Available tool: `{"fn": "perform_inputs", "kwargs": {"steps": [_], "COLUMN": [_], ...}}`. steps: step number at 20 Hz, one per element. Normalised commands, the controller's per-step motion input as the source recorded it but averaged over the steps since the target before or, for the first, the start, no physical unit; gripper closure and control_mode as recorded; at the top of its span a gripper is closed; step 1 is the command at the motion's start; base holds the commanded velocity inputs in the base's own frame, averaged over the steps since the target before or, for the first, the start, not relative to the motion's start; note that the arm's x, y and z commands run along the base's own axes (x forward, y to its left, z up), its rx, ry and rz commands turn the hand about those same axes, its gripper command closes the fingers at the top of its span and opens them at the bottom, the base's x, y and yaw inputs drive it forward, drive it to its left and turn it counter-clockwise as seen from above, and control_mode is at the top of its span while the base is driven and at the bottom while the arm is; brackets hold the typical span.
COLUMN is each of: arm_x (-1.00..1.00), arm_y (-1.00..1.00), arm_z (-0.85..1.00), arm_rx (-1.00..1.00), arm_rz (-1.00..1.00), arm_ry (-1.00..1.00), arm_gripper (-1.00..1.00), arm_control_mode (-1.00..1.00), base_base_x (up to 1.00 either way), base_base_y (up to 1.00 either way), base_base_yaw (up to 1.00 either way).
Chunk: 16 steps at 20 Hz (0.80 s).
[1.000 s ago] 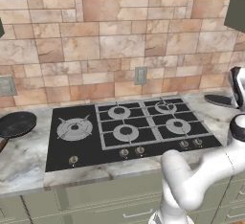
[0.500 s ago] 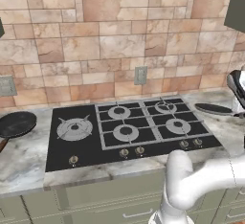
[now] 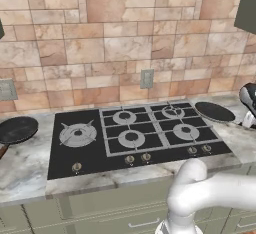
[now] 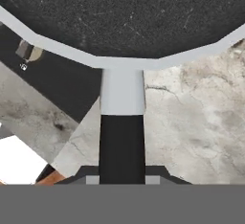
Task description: Place both pans onto different burners. Then place the lemon and the steak on different pans.
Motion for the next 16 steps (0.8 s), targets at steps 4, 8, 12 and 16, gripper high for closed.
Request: {"fn": "perform_inputs", "kwargs": {"steps": [4,8,12,16], "arm_x": [0.0,0.26,0.42,0.38], "arm_y": [0.26,0.03,0.21,0.44], "arm_z": [0.01,0.0,0.0,0.0], "arm_rx": [0.0,0.0,0.0,0.0], "arm_rz": [0.25,0.18,0.15,0.13], "arm_ry": [-0.02,-0.02,0.0,0.0], "arm_gripper": [1.0,1.0,1.0,1.0], "arm_control_mode": [-1.0,-1.0,-1.0,-1.0], "base_base_x": [0.0,0.0,0.0,0.0], "base_base_y": [0.0,0.0,0.0,0.0], "base_base_yaw": [0.0,0.0,0.0,0.0]}}
